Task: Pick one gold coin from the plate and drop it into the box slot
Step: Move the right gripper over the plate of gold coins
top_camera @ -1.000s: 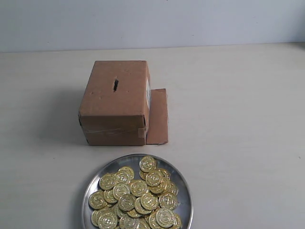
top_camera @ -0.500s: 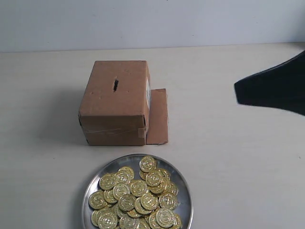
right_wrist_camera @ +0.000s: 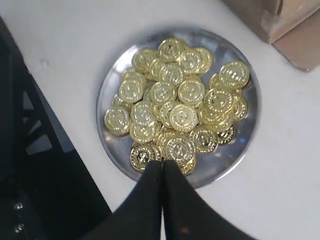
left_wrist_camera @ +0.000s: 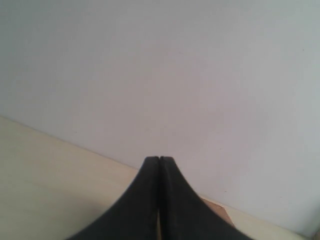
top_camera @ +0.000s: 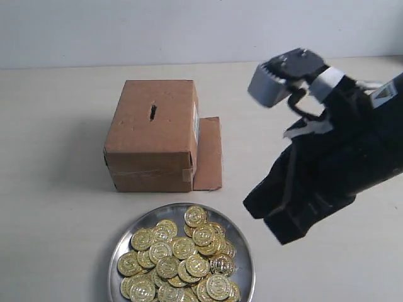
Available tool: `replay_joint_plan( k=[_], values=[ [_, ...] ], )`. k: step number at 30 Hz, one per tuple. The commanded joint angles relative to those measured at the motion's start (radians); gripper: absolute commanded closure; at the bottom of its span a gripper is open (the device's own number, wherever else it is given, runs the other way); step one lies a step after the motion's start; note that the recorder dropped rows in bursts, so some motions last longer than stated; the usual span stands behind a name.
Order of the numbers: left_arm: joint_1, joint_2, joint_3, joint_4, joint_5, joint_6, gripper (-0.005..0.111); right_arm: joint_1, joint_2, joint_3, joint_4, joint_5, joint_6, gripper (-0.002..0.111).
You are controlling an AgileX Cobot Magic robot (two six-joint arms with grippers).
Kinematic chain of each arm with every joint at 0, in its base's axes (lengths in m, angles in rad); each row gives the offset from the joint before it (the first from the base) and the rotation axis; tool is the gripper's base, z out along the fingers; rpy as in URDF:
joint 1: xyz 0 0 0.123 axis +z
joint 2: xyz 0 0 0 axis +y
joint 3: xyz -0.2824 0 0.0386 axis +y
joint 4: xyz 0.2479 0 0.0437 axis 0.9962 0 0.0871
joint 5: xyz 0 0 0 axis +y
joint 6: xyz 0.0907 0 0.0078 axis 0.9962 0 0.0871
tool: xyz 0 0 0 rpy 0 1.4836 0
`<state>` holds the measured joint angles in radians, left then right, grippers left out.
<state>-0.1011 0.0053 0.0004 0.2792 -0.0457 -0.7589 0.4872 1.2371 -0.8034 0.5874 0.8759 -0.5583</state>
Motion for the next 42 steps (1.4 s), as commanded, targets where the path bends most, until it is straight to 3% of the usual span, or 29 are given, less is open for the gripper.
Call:
replay_joint_plan(
  k=[1, 9, 18, 26, 30, 37, 42],
  values=[
    [-0.001, -0.005, 0.0, 0.002, 0.004, -0.007, 0.107, 0.11, 0.099, -0.012, -0.147, -0.042, 0.094, 0.108],
    [-0.032, -0.005, 0.0, 0.002, 0.063, -0.007, 0.107, 0.268, 0.313, -0.012, -0.205, -0.134, 0.135, 0.107],
    [-0.149, 0.033, 0.0, 0.031, 0.055, 0.027, 0.107, 0.316, 0.459, -0.048, -0.282, -0.201, 0.112, 0.069],
    [-0.15, 0.053, 0.0, 0.051, 0.046, 0.025, 0.107, 0.316, 0.499, -0.054, -0.353, -0.241, 0.117, 0.06],
    [-0.15, 0.053, 0.0, 0.051, 0.046, 0.025, 0.107, 0.316, 0.508, -0.054, -0.36, -0.246, 0.117, 0.049],
    [-0.15, 0.053, 0.0, 0.051, 0.046, 0.025, 0.107, 0.316, 0.508, -0.054, -0.36, -0.244, 0.109, 0.052],
    [-0.15, 0.053, 0.0, 0.051, 0.046, 0.025, 0.107, 0.316, 0.508, -0.054, -0.362, -0.227, -0.026, 0.052]
  ],
)
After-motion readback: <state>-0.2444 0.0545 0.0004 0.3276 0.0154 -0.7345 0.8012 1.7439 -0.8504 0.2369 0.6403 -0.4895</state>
